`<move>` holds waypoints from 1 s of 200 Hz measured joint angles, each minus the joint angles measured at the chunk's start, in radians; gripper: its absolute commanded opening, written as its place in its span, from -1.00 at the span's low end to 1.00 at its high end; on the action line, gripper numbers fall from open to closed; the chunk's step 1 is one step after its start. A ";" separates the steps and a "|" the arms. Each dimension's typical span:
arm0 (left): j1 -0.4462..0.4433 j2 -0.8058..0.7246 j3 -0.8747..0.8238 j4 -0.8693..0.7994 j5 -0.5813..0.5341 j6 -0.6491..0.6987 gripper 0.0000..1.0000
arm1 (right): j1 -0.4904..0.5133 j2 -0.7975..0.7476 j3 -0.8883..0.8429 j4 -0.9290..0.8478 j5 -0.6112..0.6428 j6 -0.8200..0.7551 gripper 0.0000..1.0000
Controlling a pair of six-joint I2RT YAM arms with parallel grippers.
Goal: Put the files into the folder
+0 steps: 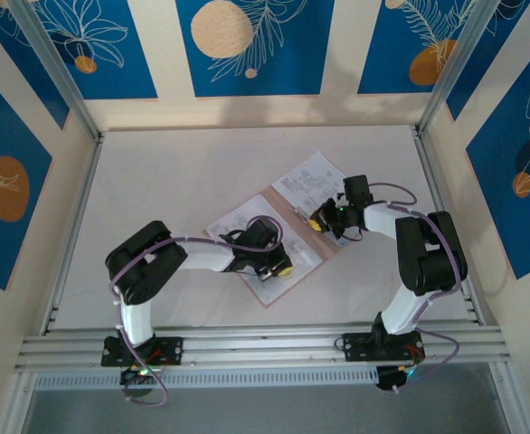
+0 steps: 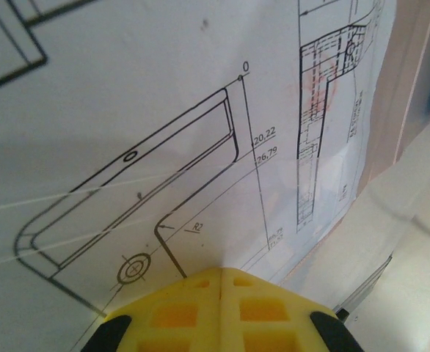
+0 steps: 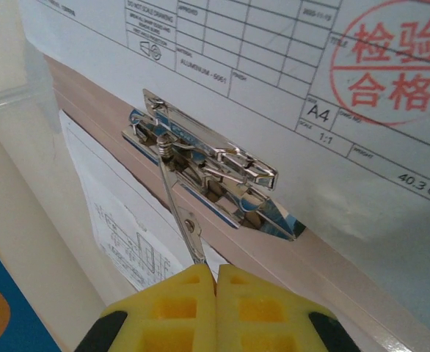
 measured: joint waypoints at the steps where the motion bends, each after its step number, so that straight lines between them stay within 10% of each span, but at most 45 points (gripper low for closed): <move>1: 0.001 0.000 0.000 0.000 0.000 0.000 -1.00 | 0.000 0.000 0.000 0.000 0.000 0.000 -1.00; 200: 0.026 -0.057 -0.091 0.045 -0.003 0.001 -1.00 | 0.043 0.063 0.071 -0.093 0.097 0.050 -1.00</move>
